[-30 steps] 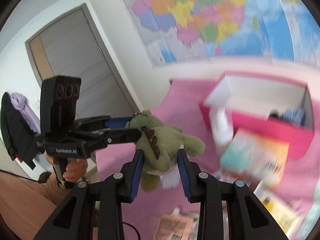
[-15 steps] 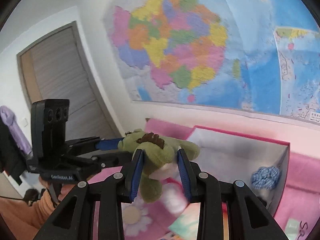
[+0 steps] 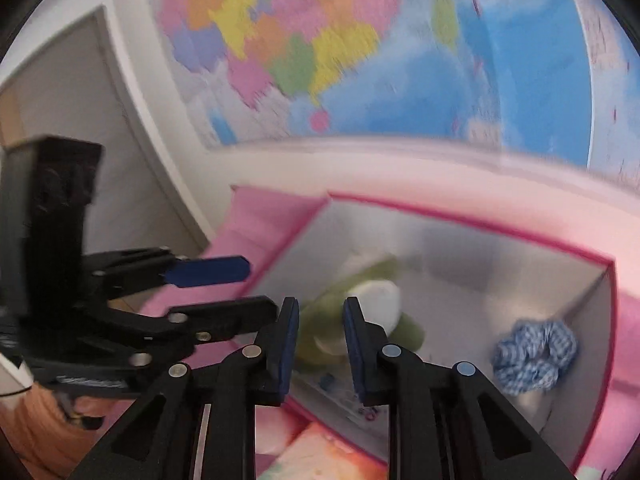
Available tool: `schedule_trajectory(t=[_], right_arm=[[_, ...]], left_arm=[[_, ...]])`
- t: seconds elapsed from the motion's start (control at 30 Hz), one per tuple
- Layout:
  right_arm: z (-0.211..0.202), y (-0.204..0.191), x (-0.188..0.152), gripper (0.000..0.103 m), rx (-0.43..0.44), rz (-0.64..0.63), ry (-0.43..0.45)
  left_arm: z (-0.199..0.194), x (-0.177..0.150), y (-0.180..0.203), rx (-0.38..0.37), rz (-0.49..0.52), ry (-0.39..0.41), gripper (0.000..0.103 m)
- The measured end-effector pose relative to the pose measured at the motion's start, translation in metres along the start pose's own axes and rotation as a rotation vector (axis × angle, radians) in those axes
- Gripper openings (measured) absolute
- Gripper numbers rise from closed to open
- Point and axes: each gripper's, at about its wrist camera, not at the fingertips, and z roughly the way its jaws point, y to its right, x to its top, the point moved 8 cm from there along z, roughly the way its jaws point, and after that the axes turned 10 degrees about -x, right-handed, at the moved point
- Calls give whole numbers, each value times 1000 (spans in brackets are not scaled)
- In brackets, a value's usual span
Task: Organize soft objects
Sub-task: 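Lift the plush crocodile into the pink box and release it, then move the right gripper to the white wet-wipes pack with yellow print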
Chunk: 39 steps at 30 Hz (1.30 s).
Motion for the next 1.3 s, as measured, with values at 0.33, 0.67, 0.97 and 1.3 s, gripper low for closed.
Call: schedule_trajectory(t=[0.33, 0.67, 0.97, 1.3], right_arm=[[-23, 19, -18, 30, 4, 69, -21], [-102, 25, -35, 55, 34, 113, 62], [-149, 40, -84, 62, -8, 150, 60], [-162, 87, -179, 63, -92, 320, -52]], left_arm=[[-38, -9, -12, 14, -41, 78, 53], [-92, -40, 40, -89, 37, 172, 60], [-80, -88, 93, -193, 116, 78, 60], [-34, -135, 148, -278, 208, -87, 60]])
